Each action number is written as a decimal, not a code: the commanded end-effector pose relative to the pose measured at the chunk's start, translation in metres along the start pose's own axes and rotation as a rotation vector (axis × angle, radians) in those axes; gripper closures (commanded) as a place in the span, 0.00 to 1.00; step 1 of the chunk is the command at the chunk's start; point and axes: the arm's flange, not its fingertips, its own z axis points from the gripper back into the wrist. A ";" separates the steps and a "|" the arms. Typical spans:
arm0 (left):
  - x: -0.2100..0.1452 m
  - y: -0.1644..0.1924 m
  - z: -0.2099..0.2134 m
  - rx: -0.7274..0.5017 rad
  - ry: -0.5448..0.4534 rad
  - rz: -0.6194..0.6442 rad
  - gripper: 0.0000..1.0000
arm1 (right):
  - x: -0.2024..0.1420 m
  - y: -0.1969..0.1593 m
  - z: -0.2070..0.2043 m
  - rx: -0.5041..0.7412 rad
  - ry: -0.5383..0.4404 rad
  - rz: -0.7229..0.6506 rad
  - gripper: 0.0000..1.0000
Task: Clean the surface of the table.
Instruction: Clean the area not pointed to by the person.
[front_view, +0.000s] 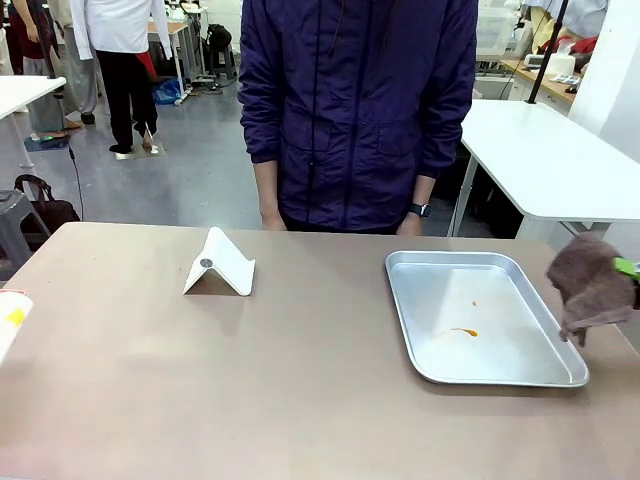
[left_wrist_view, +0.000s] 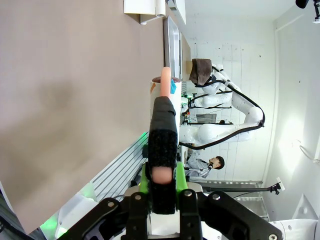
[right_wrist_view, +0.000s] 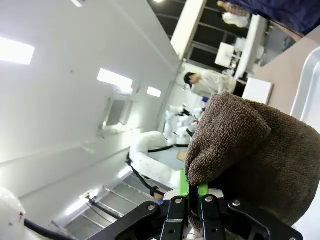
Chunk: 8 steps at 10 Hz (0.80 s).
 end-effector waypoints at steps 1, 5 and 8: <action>-0.001 -0.004 -0.002 0.000 -0.006 0.013 0.78 | 0.002 -0.001 -0.026 -0.060 0.002 0.060 0.93; -0.001 -0.004 -0.002 0.000 -0.006 0.013 0.78 | -0.001 -0.019 -0.074 -0.285 0.089 0.129 0.93; -0.001 -0.004 -0.002 0.000 -0.006 0.013 0.78 | 0.010 -0.048 -0.105 -0.520 0.108 0.166 0.93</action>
